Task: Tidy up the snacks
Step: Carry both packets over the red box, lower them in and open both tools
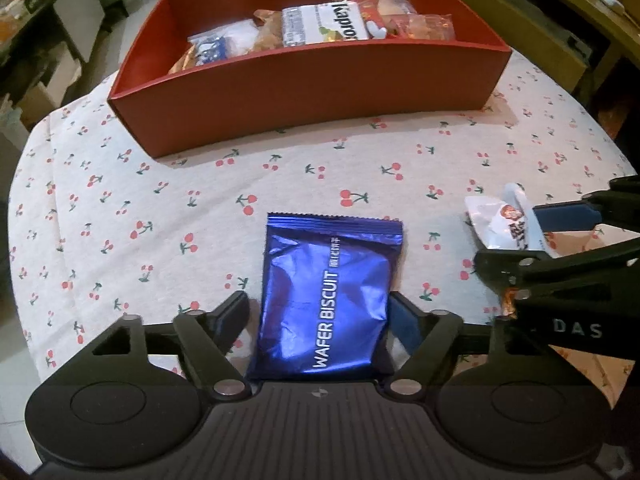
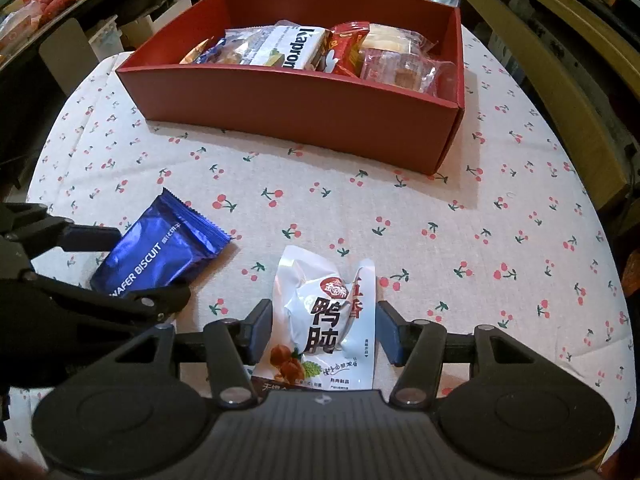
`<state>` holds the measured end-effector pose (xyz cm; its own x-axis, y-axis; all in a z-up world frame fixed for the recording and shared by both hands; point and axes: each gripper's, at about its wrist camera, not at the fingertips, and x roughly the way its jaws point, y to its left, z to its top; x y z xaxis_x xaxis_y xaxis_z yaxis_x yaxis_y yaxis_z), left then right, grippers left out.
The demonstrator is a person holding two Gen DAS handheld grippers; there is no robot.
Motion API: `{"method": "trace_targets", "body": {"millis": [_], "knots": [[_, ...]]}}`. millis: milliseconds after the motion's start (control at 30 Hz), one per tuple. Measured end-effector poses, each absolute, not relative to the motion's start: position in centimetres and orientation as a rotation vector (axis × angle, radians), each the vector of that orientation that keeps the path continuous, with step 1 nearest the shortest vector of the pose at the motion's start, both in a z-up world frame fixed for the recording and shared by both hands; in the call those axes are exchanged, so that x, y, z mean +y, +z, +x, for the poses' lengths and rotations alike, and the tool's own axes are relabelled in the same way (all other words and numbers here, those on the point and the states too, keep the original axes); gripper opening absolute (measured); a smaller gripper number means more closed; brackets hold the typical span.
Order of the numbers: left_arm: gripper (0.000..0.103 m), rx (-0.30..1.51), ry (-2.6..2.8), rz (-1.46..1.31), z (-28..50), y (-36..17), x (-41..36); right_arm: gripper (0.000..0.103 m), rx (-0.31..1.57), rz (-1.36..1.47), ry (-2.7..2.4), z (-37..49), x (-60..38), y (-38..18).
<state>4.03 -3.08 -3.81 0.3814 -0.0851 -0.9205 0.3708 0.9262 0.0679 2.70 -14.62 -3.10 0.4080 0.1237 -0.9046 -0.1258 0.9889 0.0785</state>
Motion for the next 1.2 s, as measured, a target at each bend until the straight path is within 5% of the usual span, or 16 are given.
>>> {"method": "trace_targets", "body": {"millis": [367,533,633,1200], "knots": [[0.092,1.156,-0.278,0.293,4.0,-4.0,-2.9,0.058,1.149,0.001,0.154,2.6,-14.7,-3.1],[0.073,1.15,-0.301,0.266,3.4,-3.6,-2.9,0.058,1.143,-0.008,0.147,2.3,-14.4,-3.1],[0.07,1.141,-0.298,0.277,2.8,-3.5,-3.1,0.058,1.133,-0.002,0.139,1.9,-14.3,-3.1],[0.066,1.039,-0.28,0.279,2.5,-0.7,-3.3,0.057,1.033,0.028,0.099,1.5,-14.2,-0.7]]}}
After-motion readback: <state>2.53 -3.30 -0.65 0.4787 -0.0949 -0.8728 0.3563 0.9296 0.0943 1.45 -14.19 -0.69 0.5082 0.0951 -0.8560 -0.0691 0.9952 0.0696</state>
